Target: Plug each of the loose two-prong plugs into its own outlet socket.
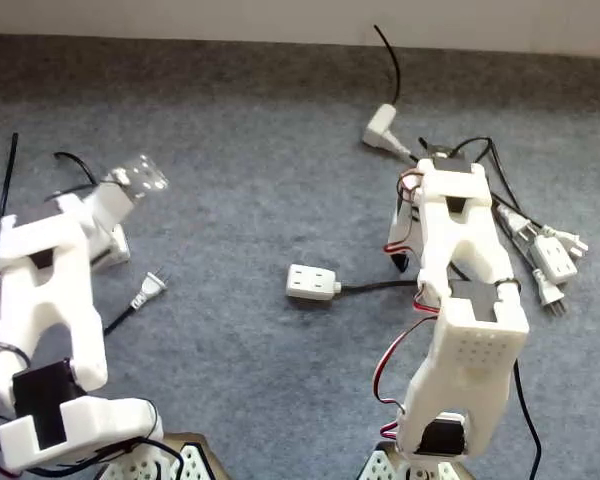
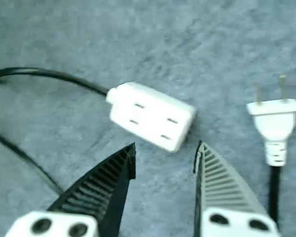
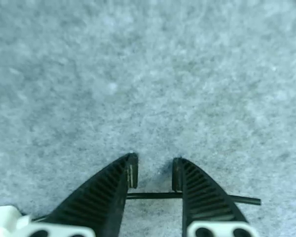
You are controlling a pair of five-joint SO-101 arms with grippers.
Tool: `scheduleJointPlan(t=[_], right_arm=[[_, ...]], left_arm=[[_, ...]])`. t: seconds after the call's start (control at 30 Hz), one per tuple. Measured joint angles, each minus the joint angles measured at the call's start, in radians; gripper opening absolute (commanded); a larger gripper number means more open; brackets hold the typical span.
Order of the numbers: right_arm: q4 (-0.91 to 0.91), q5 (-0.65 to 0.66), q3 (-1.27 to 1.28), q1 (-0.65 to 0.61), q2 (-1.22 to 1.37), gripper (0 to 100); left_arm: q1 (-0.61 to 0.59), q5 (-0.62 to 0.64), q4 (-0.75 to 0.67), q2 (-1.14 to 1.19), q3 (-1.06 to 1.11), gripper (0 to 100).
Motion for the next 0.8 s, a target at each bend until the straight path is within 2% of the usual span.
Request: scheduleJointPlan(t=[0.07, 0.17, 0.3, 0.37, 0.47, 0.57, 0.8], right_arm=[[0.000, 0.000, 0.000, 0.000, 0.000, 12.3], [0.000, 0.000, 0.000, 0.000, 0.000, 12.3], [0.000, 0.000, 0.000, 0.000, 0.000, 12.3], [0.000, 0.000, 0.000, 0.000, 0.000, 12.3], [0.000, 0.000, 0.000, 0.000, 0.000, 12.3], [0.000, -0.002, 0.000, 0.000, 0.000, 12.3], [0.000, -0.032, 0.000, -0.006, 0.000, 12.3]], left_arm=[[-0.026, 0.000, 0.003, 0.000, -0.040, 20], [-0.032, 0.000, 0.089, 0.000, -0.057, 20], [0.005, 0.008, 0.169, 0.000, 0.000, 20], [0.034, 0.064, 0.120, 0.000, 0.071, 20], [0.058, 0.173, -0.040, 0.000, 0.172, 20], [0.072, 0.219, -0.160, 0.000, 0.235, 20], [0.077, 0.232, -0.186, 0.000, 0.258, 20]])
